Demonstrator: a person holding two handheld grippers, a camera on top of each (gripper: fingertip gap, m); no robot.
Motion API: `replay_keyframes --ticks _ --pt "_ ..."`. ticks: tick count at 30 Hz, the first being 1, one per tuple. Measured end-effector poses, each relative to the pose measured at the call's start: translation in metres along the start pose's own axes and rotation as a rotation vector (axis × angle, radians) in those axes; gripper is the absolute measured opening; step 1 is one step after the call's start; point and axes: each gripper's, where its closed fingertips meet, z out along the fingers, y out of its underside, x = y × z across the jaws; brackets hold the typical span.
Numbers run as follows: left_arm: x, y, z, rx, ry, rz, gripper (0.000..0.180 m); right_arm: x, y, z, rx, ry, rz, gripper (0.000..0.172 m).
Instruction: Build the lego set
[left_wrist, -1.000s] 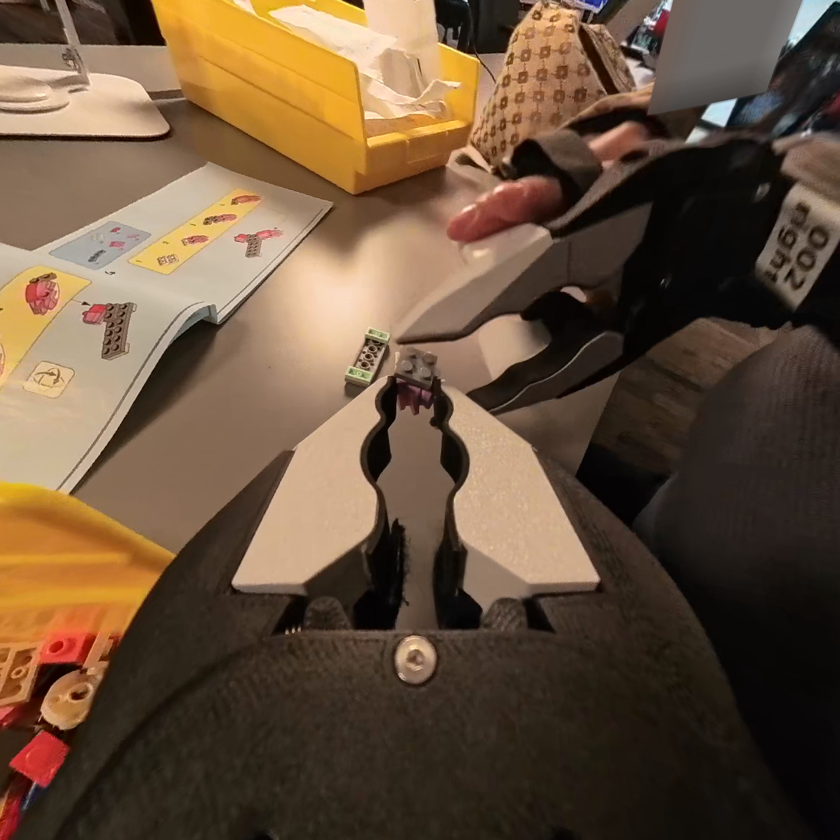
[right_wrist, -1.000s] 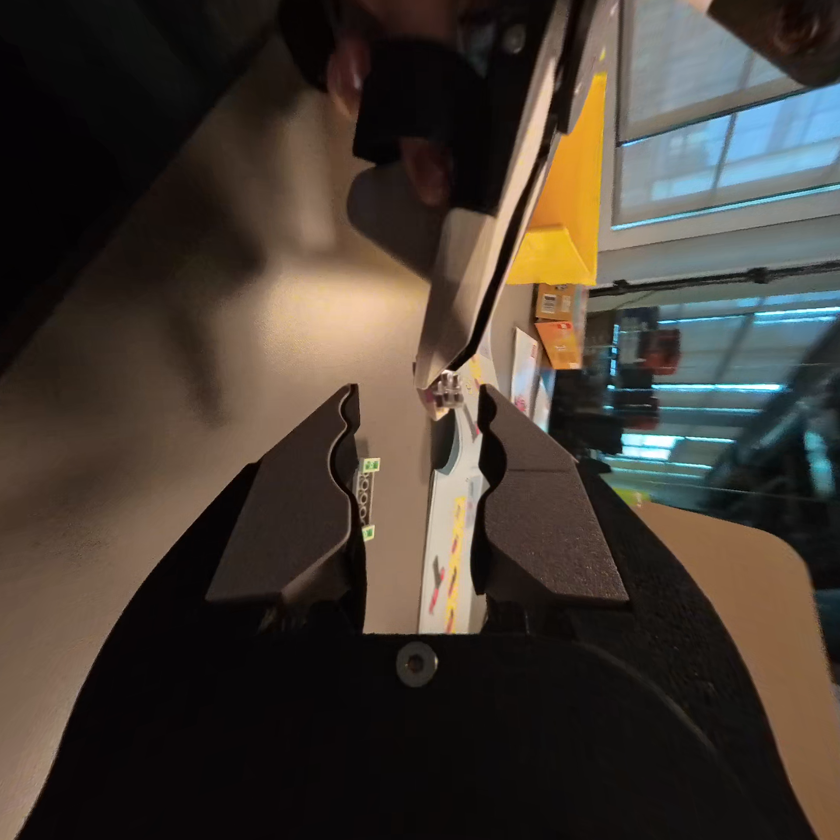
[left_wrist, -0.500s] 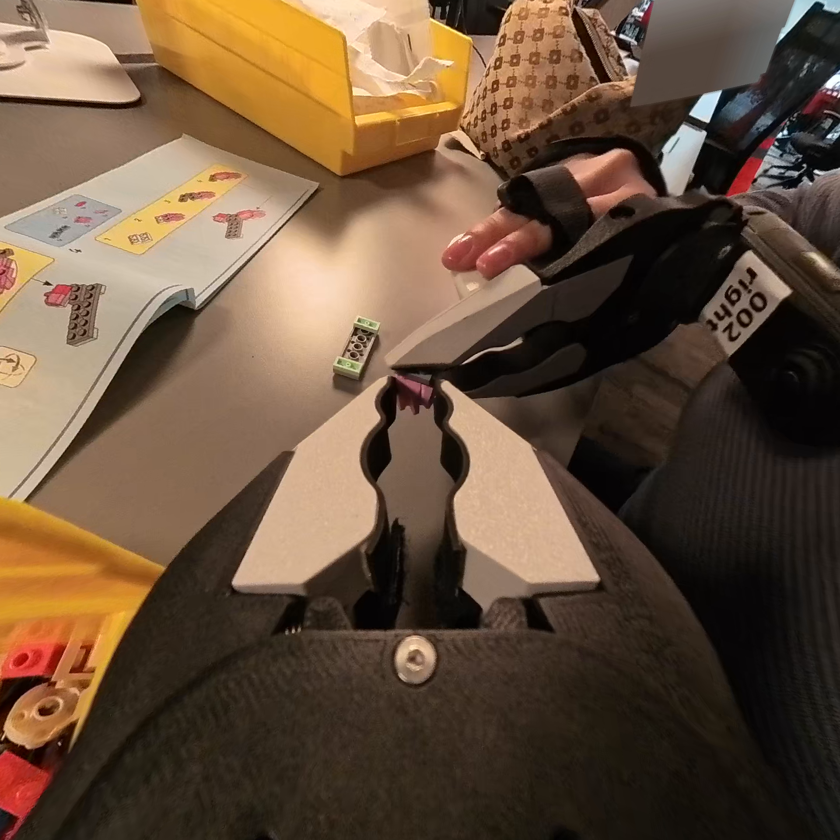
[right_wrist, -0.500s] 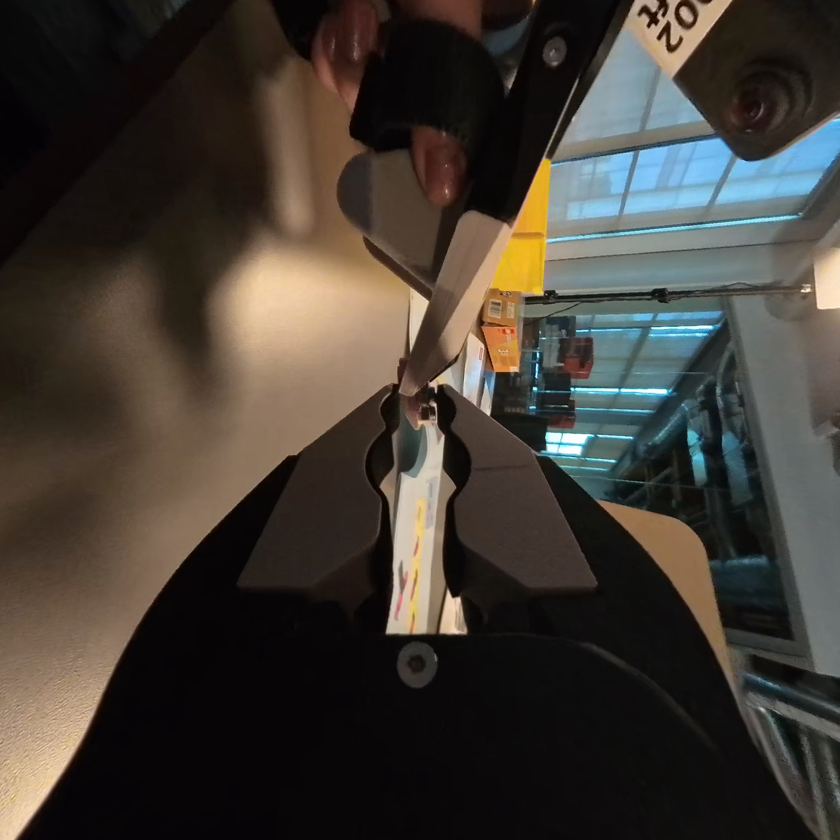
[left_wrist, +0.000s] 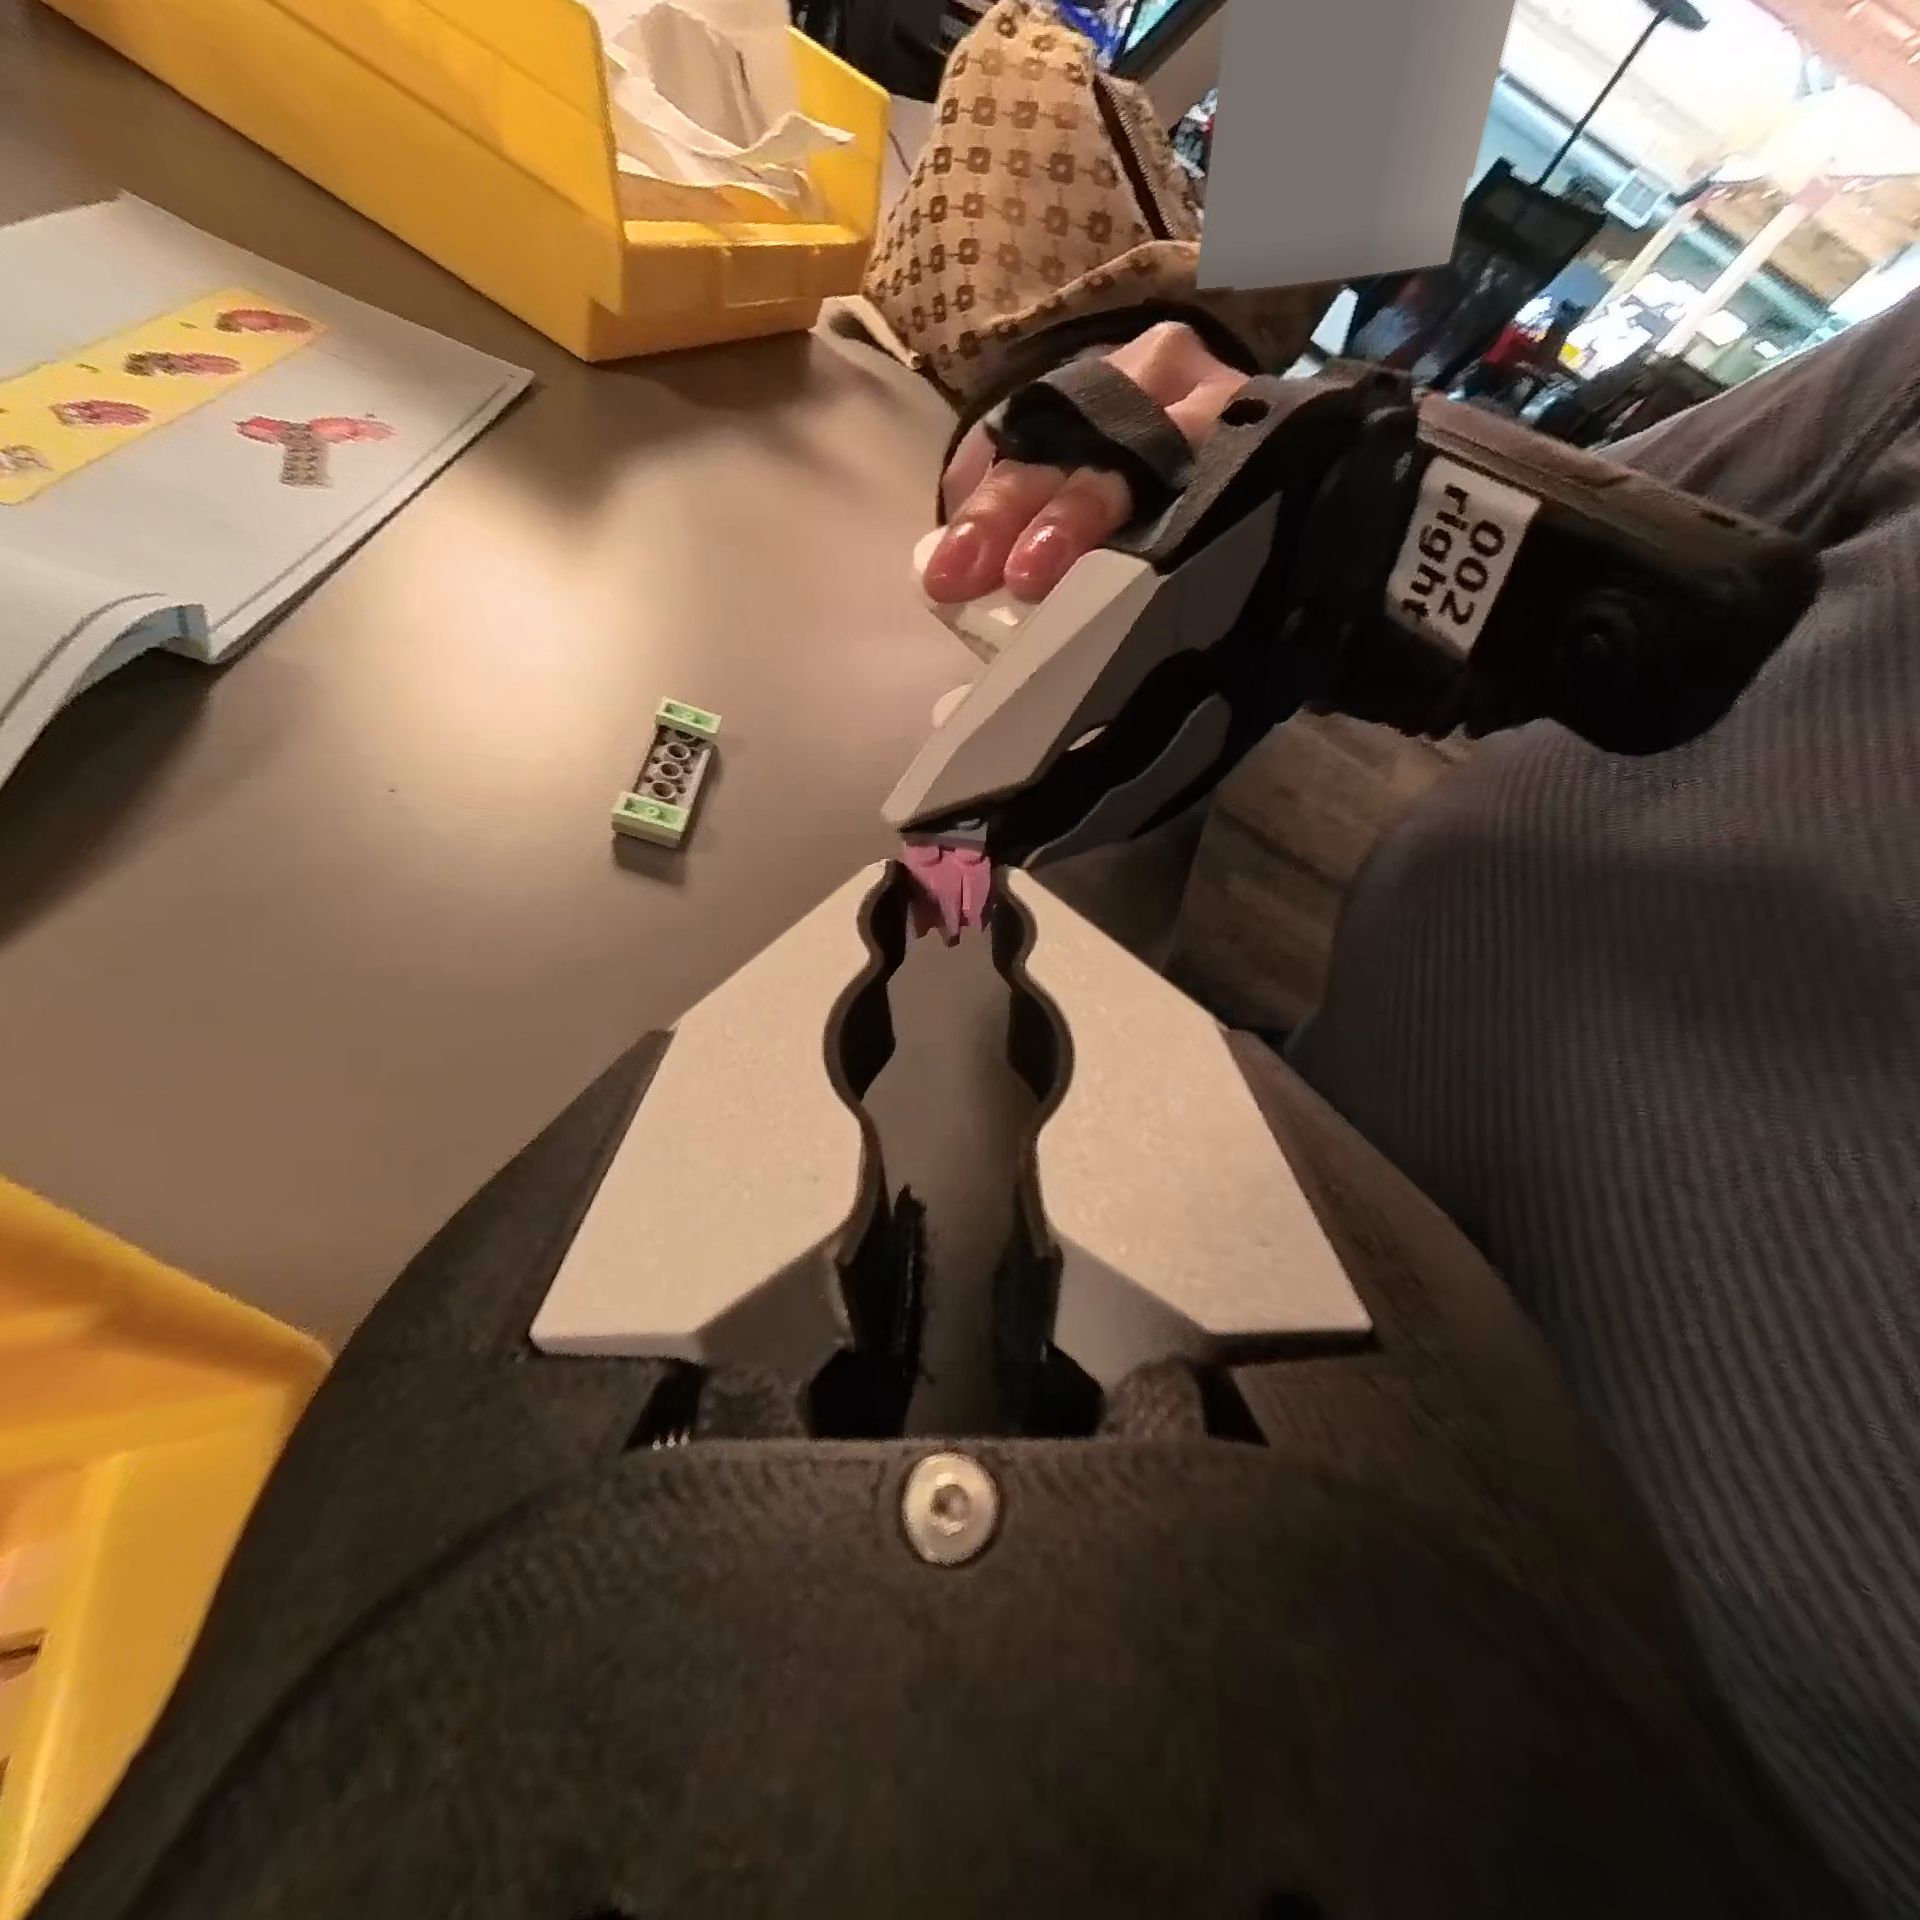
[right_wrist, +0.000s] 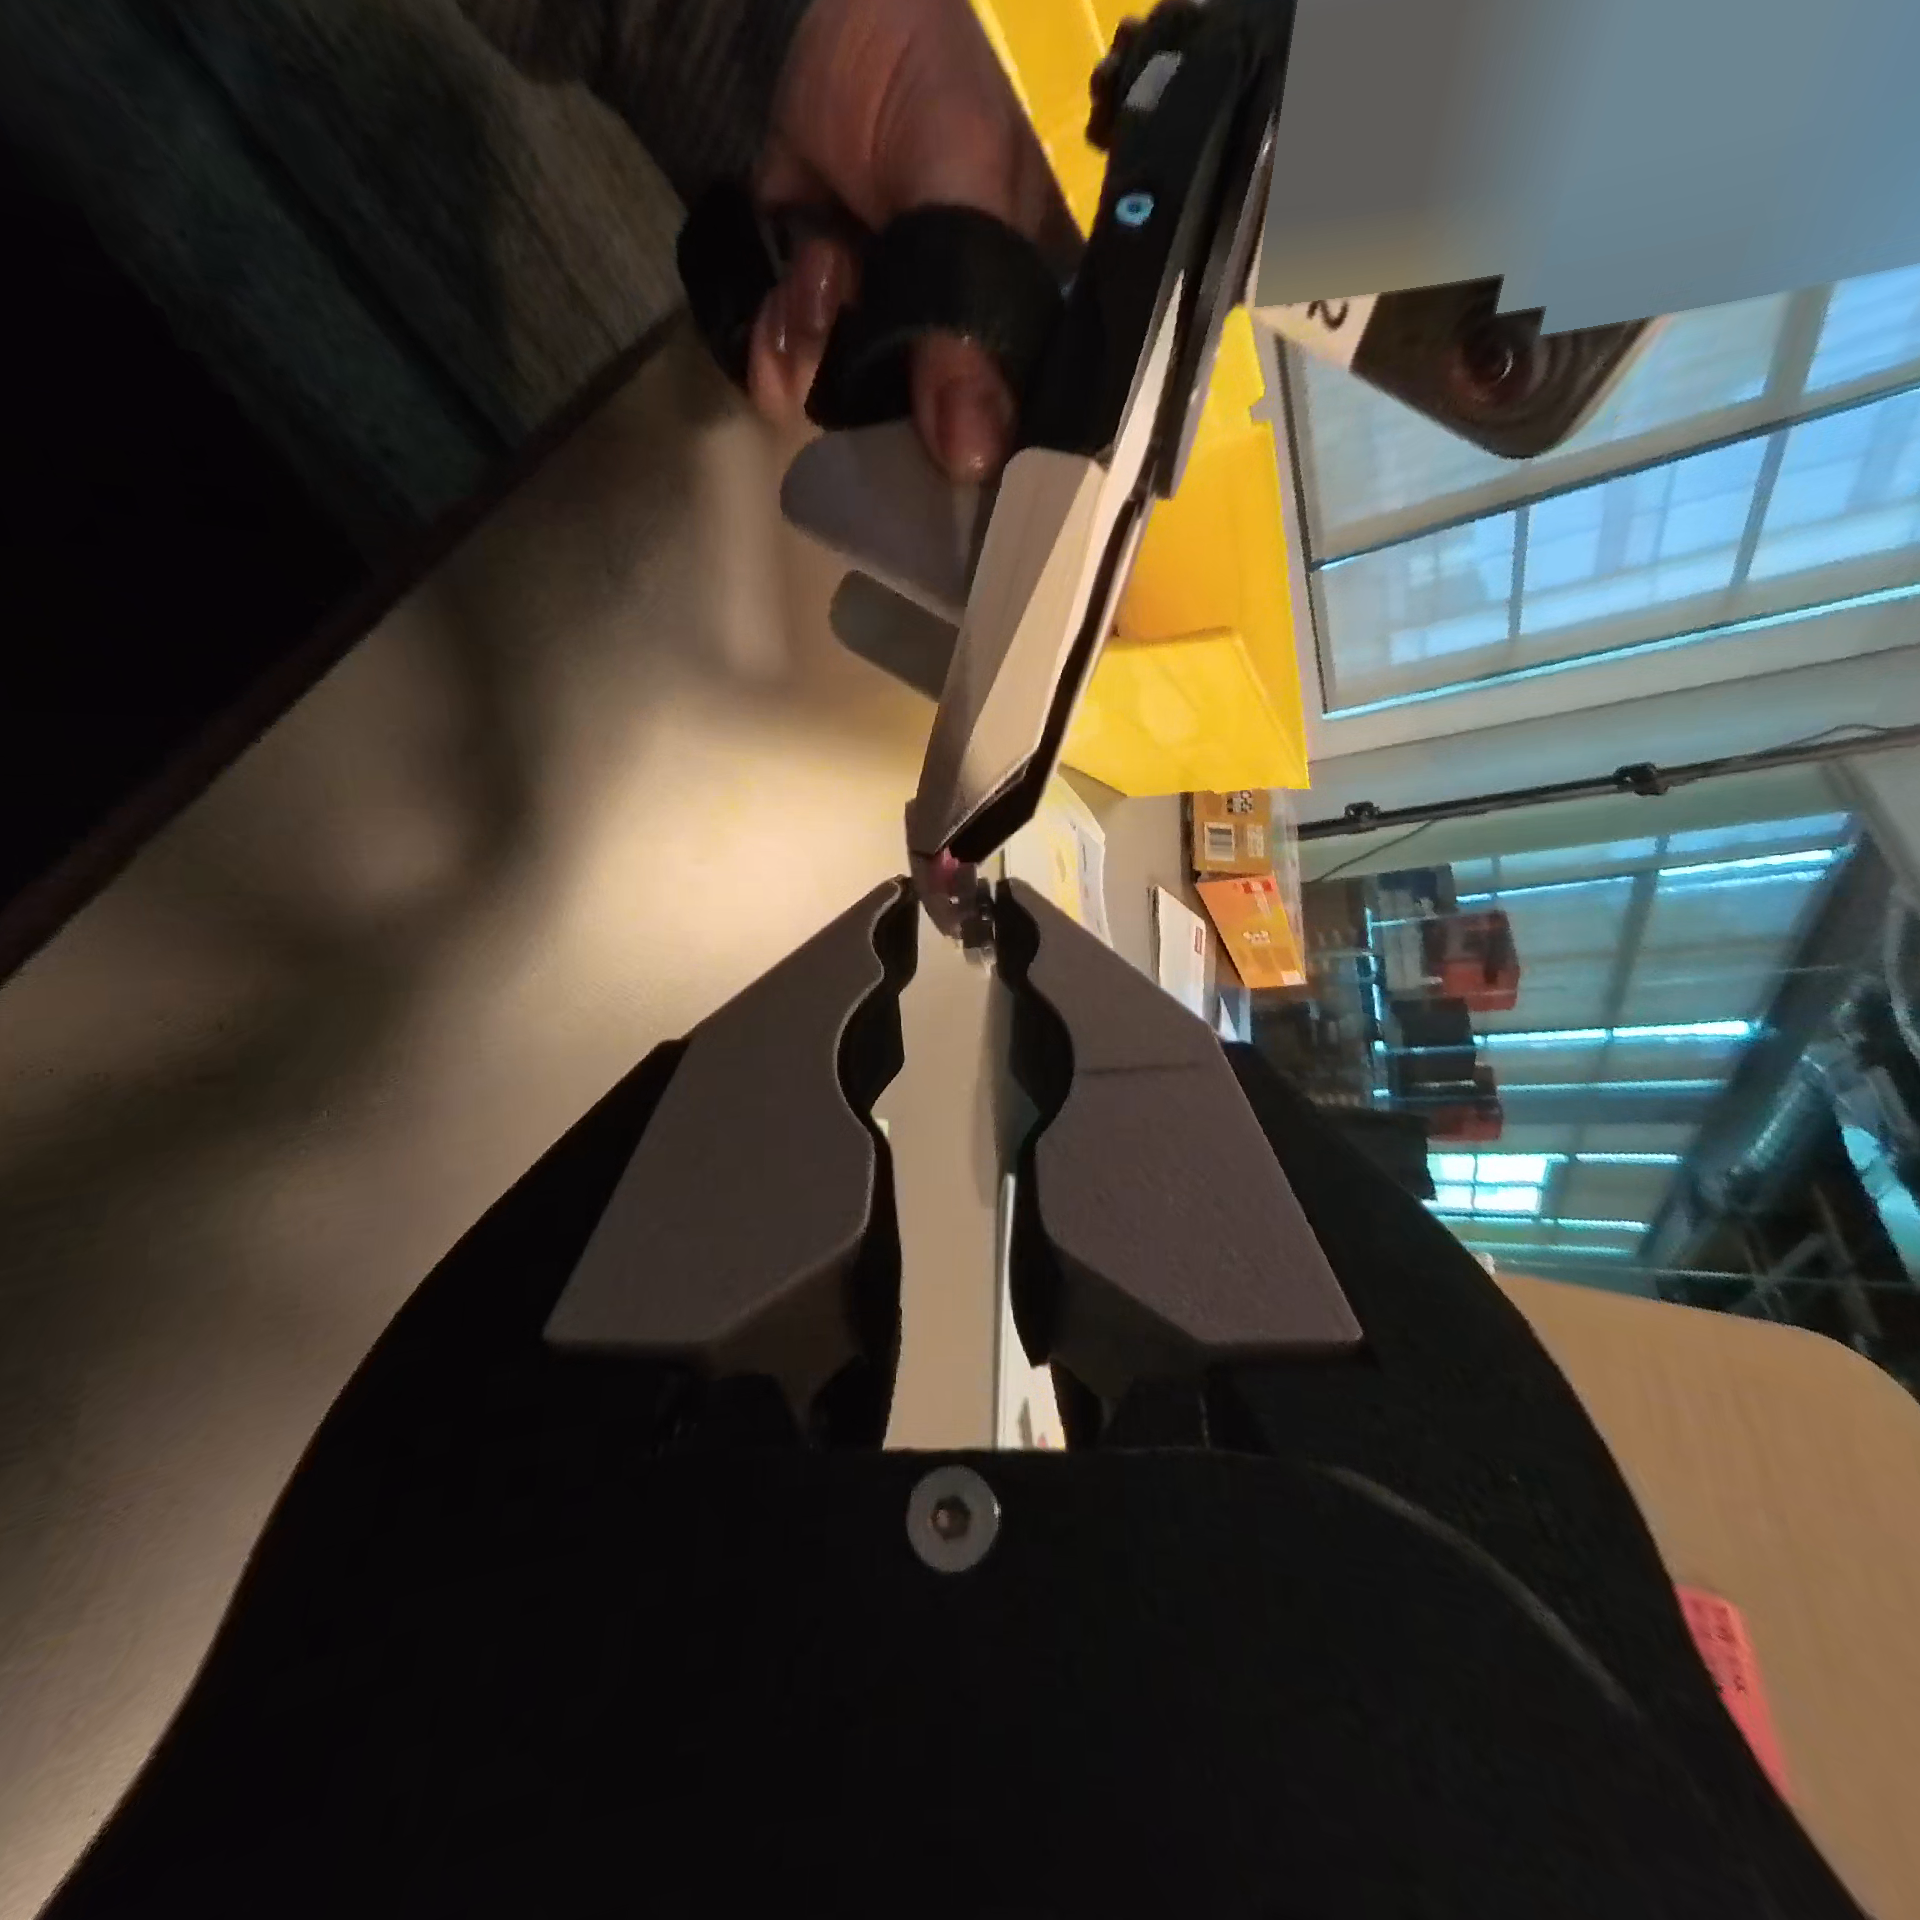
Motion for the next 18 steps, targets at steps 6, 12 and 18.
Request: replay_keyframes --ticks 6,12,18 --pt "0.011 0.000 -0.002 0.010 0.104 -0.049 0.015 -0.001 -0.009 -0.008 0.104 -0.036 0.100 0.011" --pt "0.007 -0.003 -0.002 0.021 -0.011 0.130 0.024 -0.002 -0.002 -0.006 0.071 -0.060 0.190 0.008" --pt "0.002 -0.004 0.001 -0.021 -0.289 0.569 0.029 0.001 0.003 -0.006 0.056 -0.074 0.249 0.008"
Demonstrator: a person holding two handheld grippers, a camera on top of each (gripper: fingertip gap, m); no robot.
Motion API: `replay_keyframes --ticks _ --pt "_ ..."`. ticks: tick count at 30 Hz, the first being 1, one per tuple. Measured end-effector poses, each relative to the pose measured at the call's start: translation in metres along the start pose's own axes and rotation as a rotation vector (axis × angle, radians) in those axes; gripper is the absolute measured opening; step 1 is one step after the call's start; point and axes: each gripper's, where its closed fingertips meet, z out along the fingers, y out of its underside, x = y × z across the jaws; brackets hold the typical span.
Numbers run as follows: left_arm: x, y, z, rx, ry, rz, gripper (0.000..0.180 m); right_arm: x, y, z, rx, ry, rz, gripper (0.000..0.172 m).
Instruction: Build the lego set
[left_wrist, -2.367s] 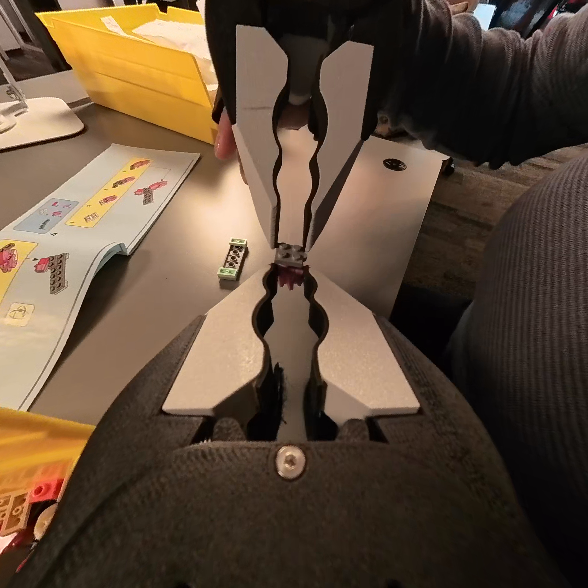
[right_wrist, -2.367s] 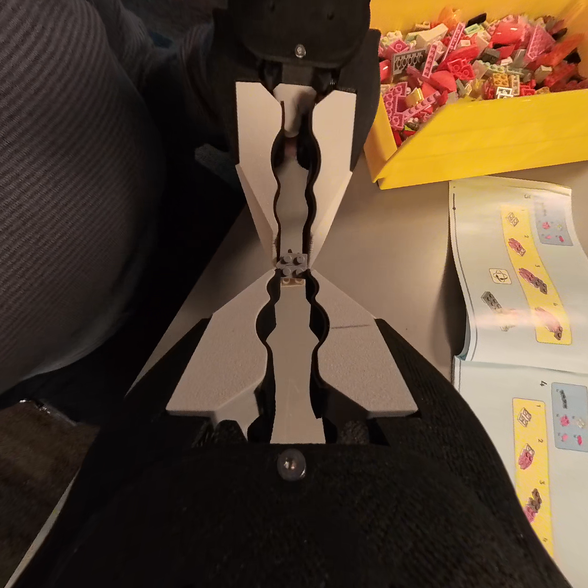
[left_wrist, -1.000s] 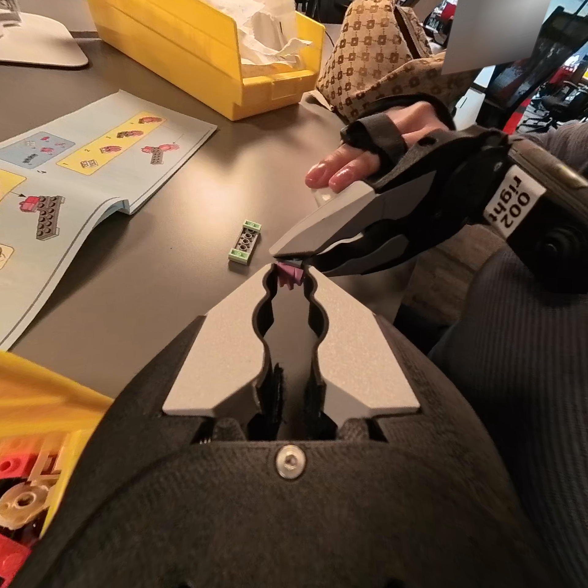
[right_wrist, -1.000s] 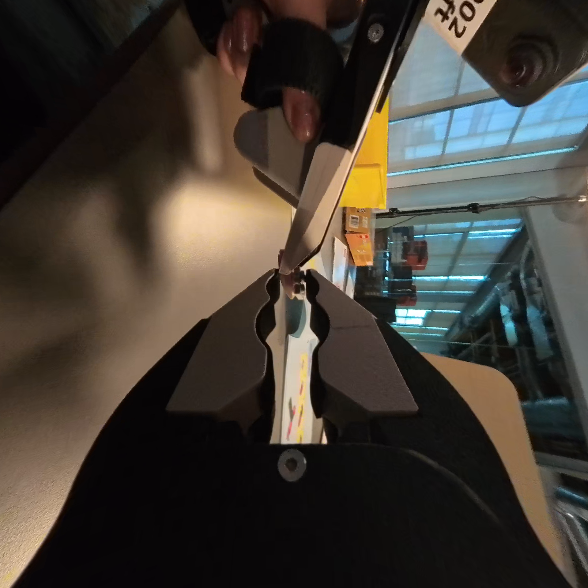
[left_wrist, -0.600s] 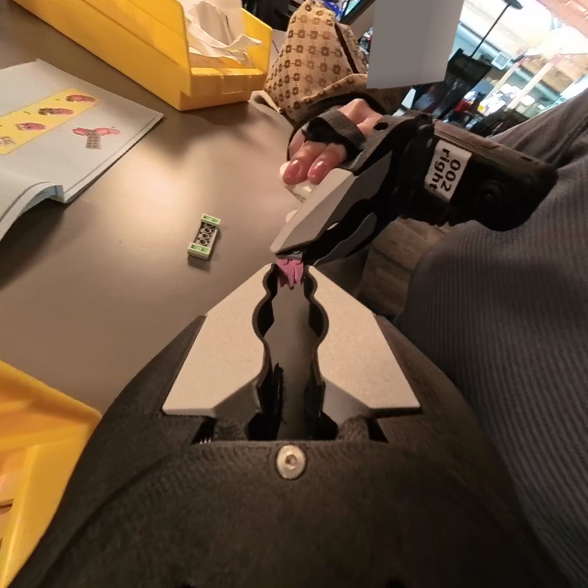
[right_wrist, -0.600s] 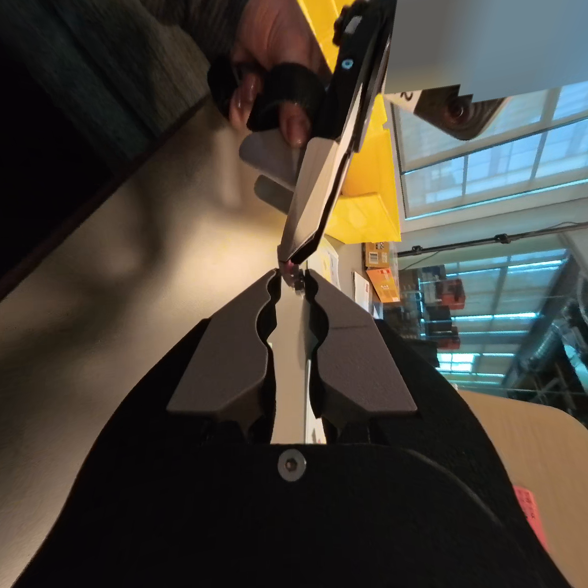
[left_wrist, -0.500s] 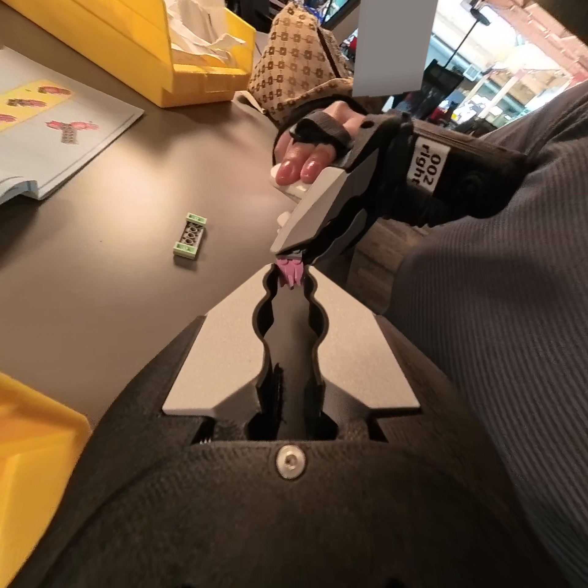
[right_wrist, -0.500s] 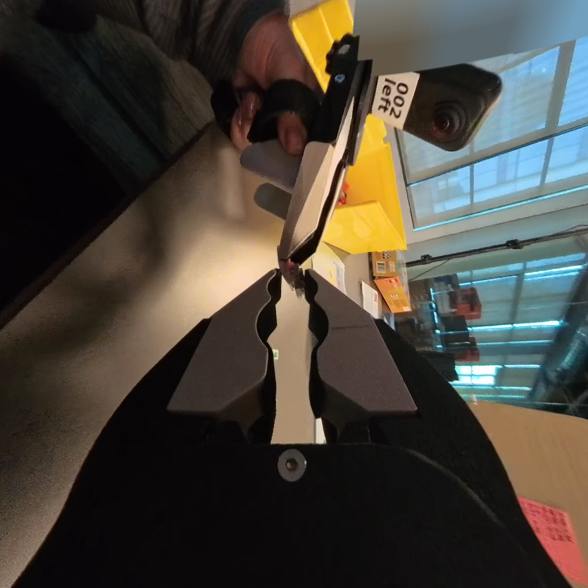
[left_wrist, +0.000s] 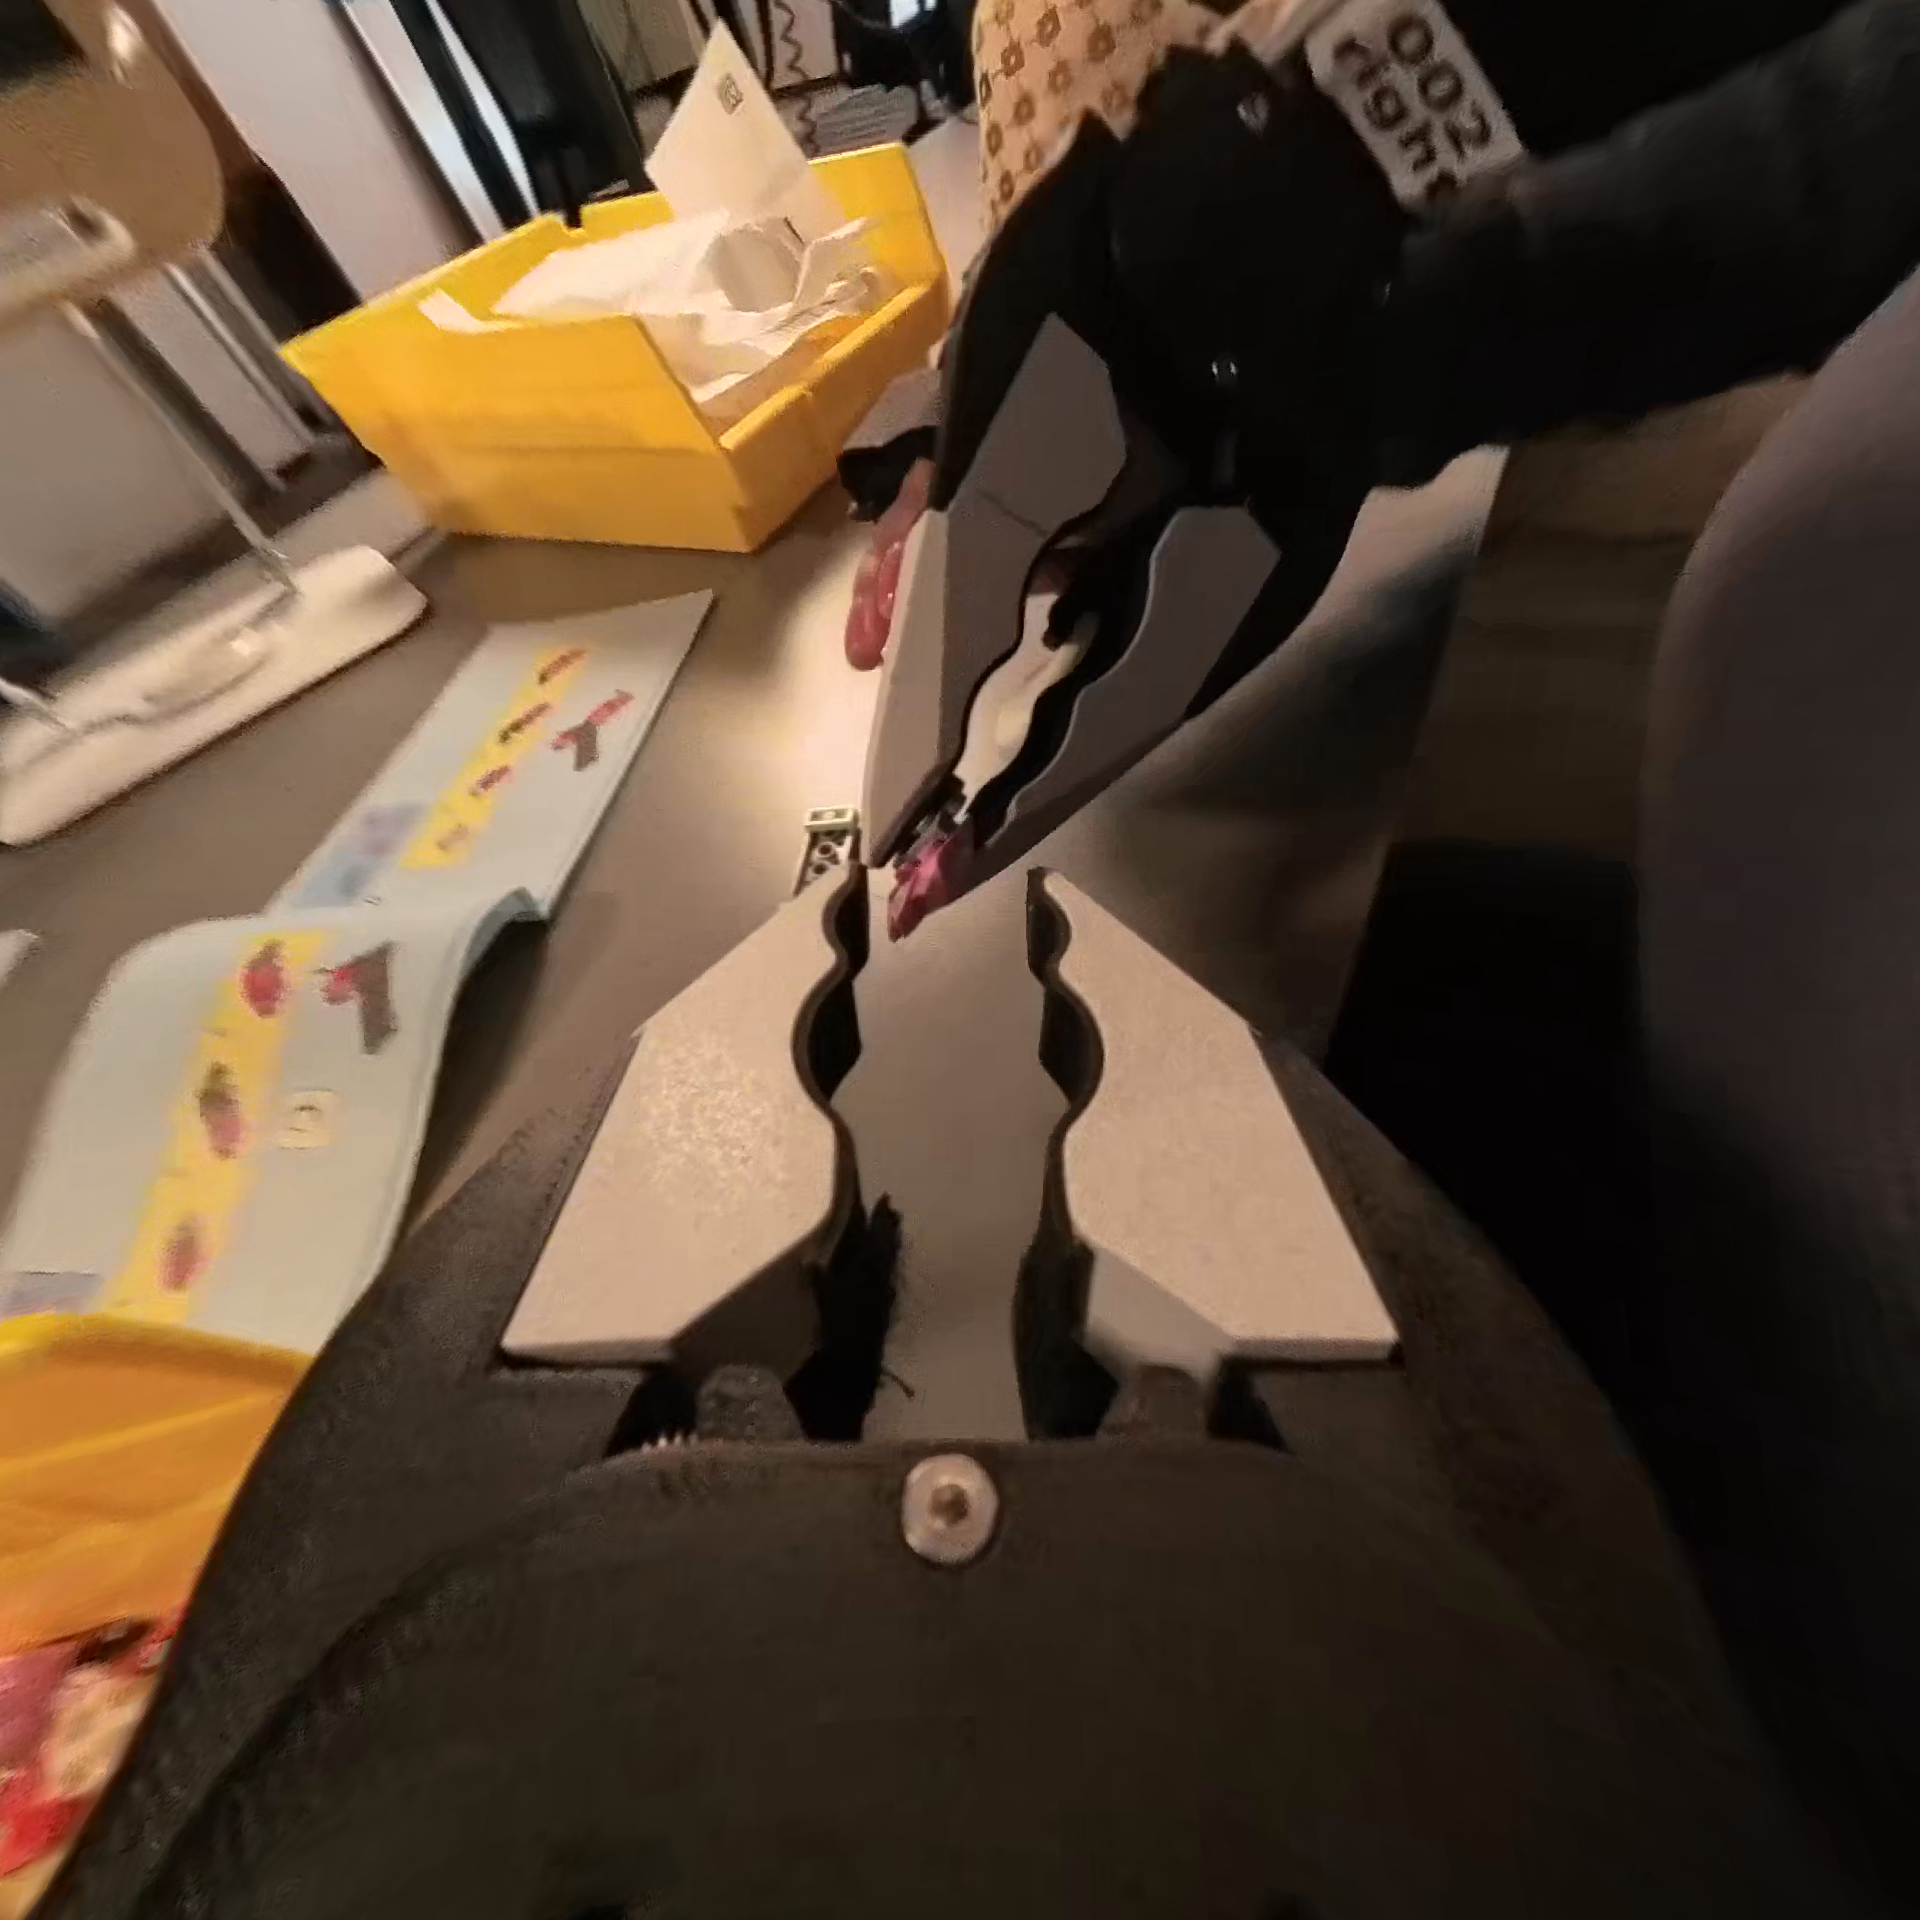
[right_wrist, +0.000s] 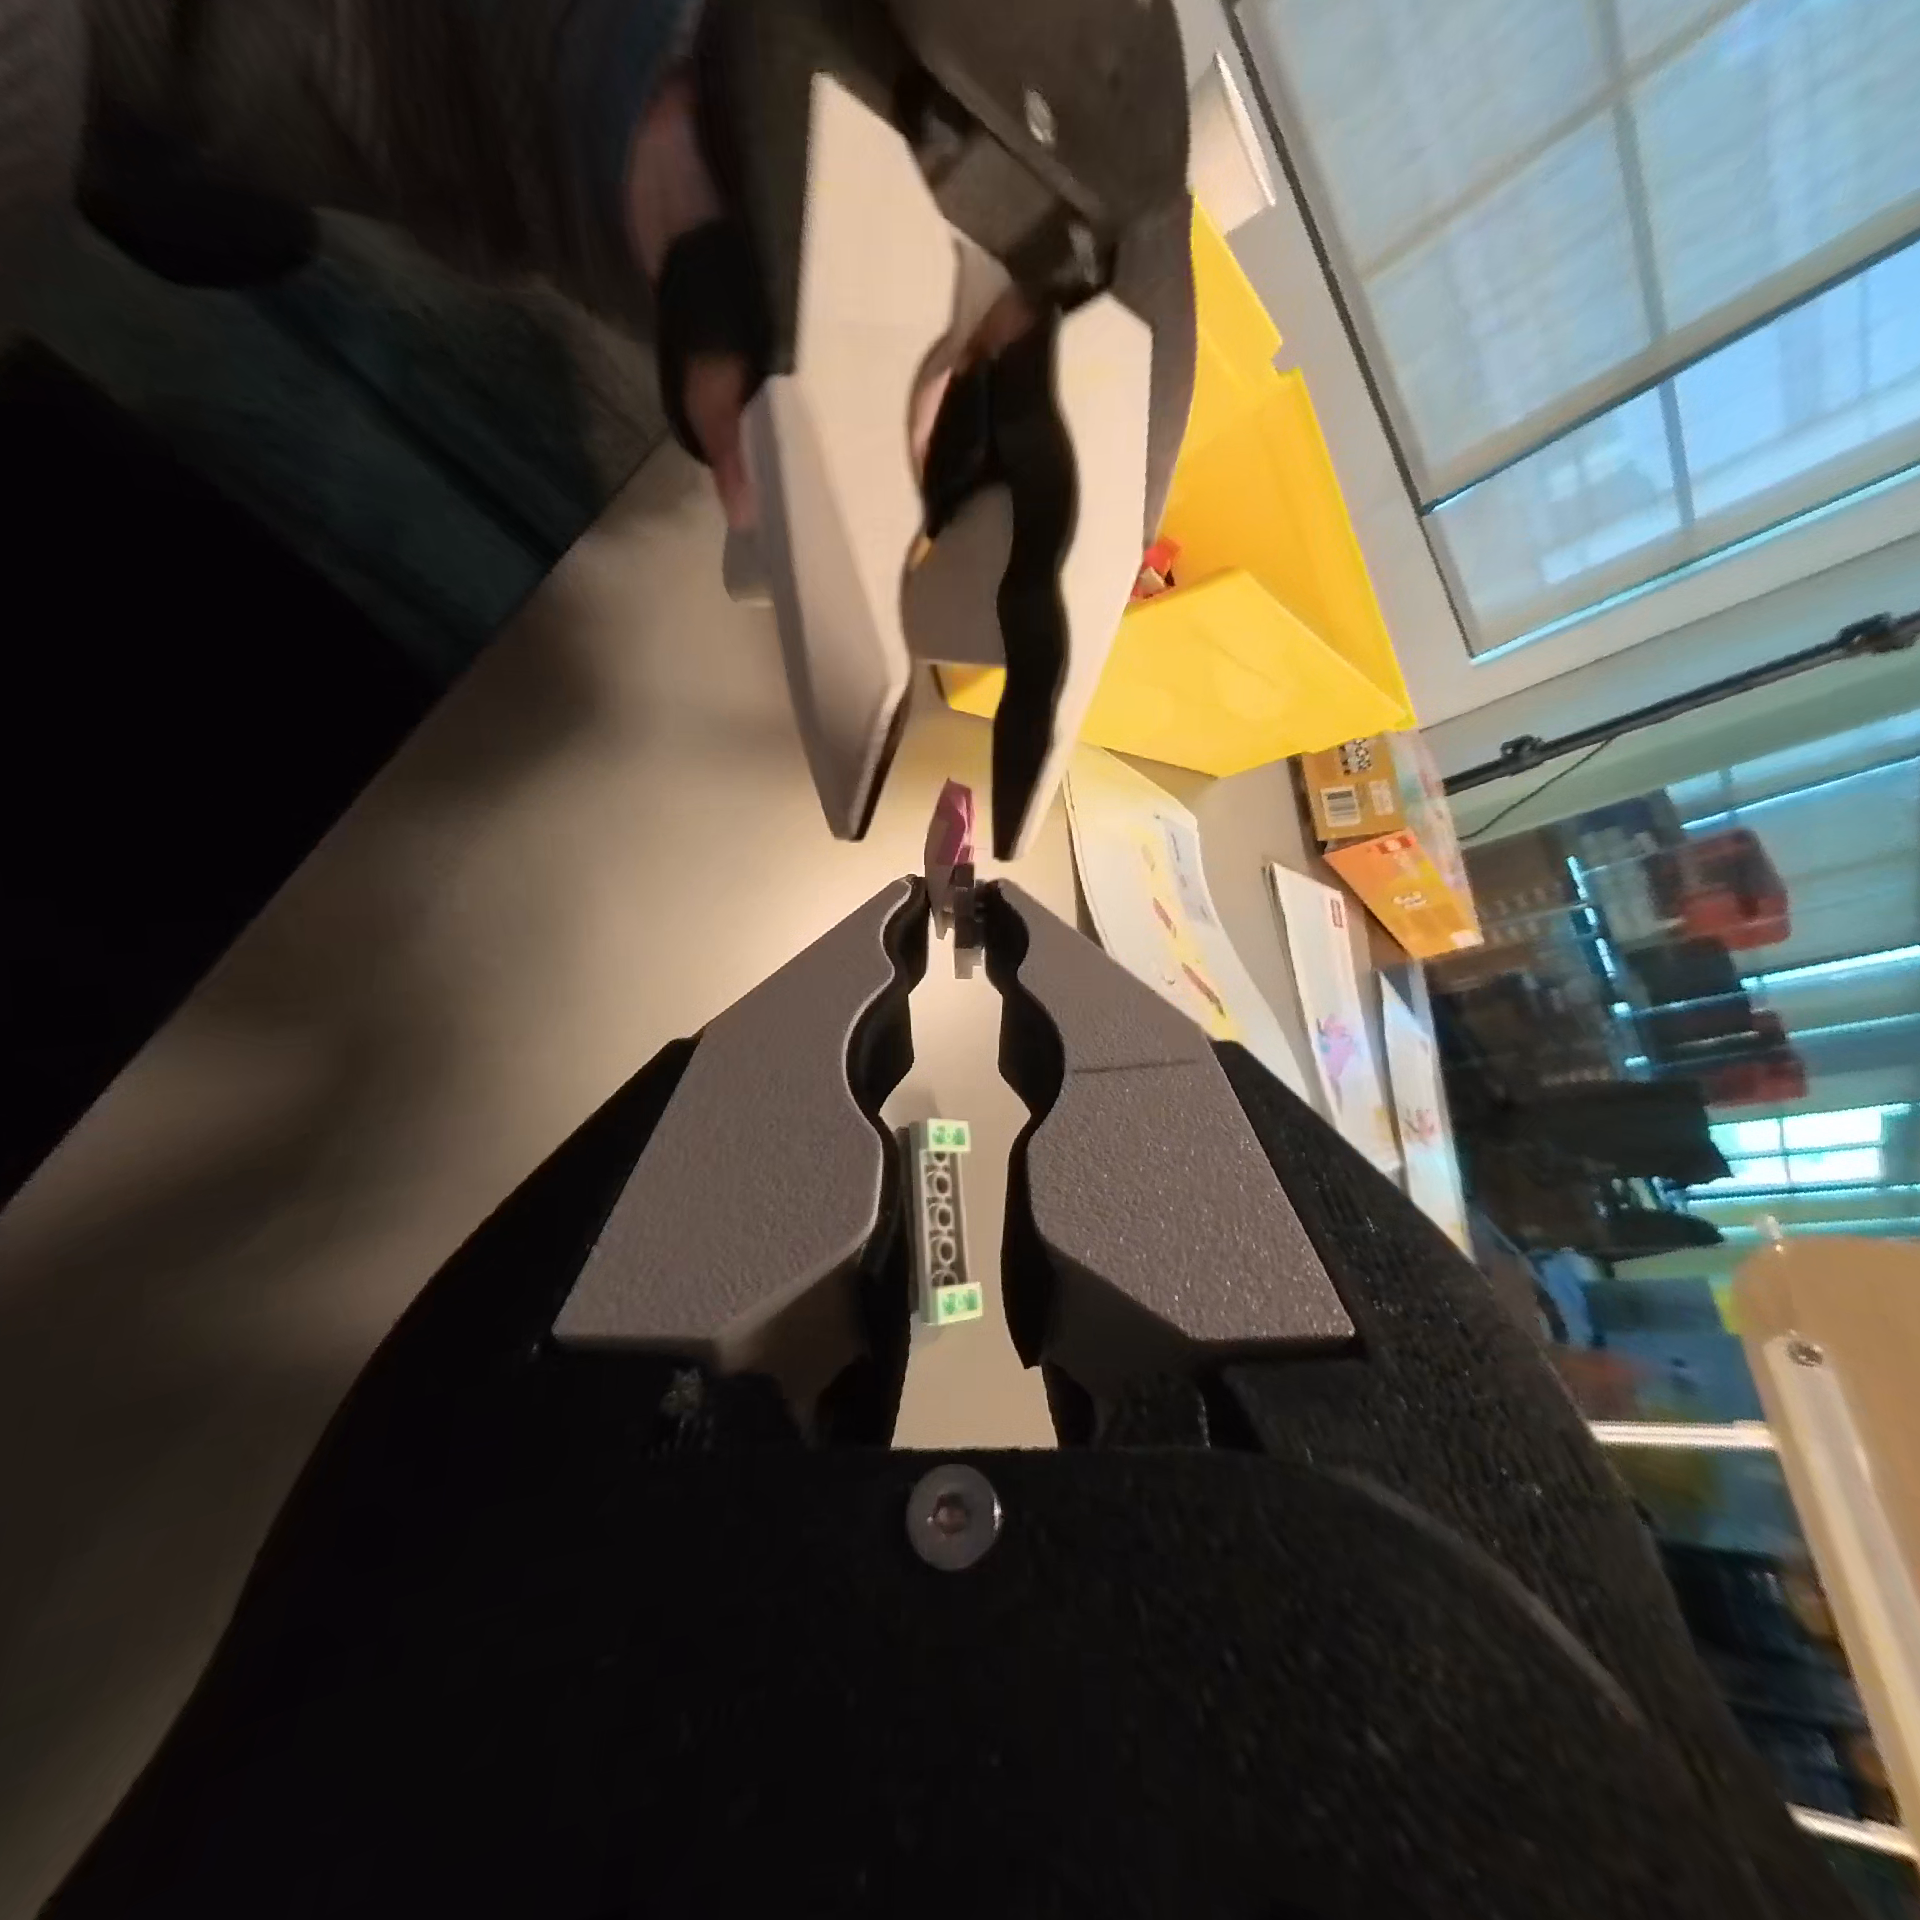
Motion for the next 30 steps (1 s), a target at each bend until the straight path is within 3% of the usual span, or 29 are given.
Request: replay_keyframes --ticks 5,10,14,30 --pt "-0.005 0.005 0.002 -0.049 -0.097 0.176 0.010 -0.002 0.001 -0.001 0.001 -0.026 0.028 0.008" --pt "-0.001 0.009 0.005 -0.074 -0.115 0.261 0.019 -0.003 0.000 -0.002 0.006 -0.039 0.035 0.008" --pt "-0.004 0.011 0.004 -0.077 -0.129 0.273 0.006 -0.005 0.001 -0.002 -0.003 -0.052 0.027 0.008" --pt "-0.021 0.005 -0.002 0.025 -0.214 0.188 0.005 0.011 0.003 0.001 -0.082 0.123 -0.022 0.007"
